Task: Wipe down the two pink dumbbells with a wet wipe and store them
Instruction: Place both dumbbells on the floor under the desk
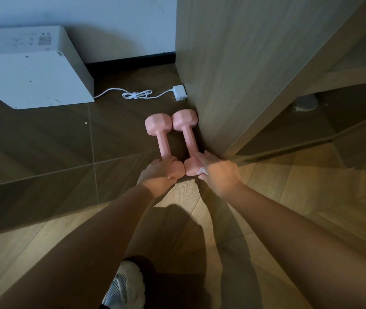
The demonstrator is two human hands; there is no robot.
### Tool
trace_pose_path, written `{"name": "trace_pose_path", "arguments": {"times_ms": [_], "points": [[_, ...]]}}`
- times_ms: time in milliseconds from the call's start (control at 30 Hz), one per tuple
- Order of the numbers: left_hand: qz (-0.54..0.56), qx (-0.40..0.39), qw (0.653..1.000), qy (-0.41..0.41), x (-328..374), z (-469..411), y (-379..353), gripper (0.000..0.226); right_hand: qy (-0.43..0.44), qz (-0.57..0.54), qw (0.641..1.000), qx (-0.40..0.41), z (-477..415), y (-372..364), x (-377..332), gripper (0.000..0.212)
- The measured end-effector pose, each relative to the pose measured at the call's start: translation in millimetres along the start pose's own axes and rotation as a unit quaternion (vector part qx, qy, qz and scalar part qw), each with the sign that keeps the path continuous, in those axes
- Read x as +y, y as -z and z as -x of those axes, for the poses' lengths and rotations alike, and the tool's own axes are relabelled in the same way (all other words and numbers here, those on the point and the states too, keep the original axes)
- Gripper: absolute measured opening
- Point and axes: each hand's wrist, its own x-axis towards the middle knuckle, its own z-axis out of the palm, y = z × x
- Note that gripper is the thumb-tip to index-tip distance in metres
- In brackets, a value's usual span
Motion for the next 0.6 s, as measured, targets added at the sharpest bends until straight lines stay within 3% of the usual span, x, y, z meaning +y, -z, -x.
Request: {"name": "trace_pose_path", "arguments": {"times_ms": [100,200,333,467,600], "points": [[-0.001,0.012,1.000,0.022,7,12,5,0.091,-0.010,-0.001,0.998,0.064,22,9,1,0.066],[-0.043,0.019,0.998,0.029,16,32,19,0.086,-0.062,-0.161,0.984,0.054,52,14,2,0.052],[-0.111,-0.123,0.985,-0.039,41,53,63,0.034,-0.228,-0.438,0.869,-0.038,69,46,-1,0.018],[-0.063,-0.200,0.977,-0.032,89,86,103,0.041,-0.279,-0.590,0.749,-0.116,91,110,-9,0.013],[0.078,-0.221,0.972,-0.008,133,127,125,0.040,-0.283,-0.633,0.708,-0.133,112,172,-23,0.019]]}}
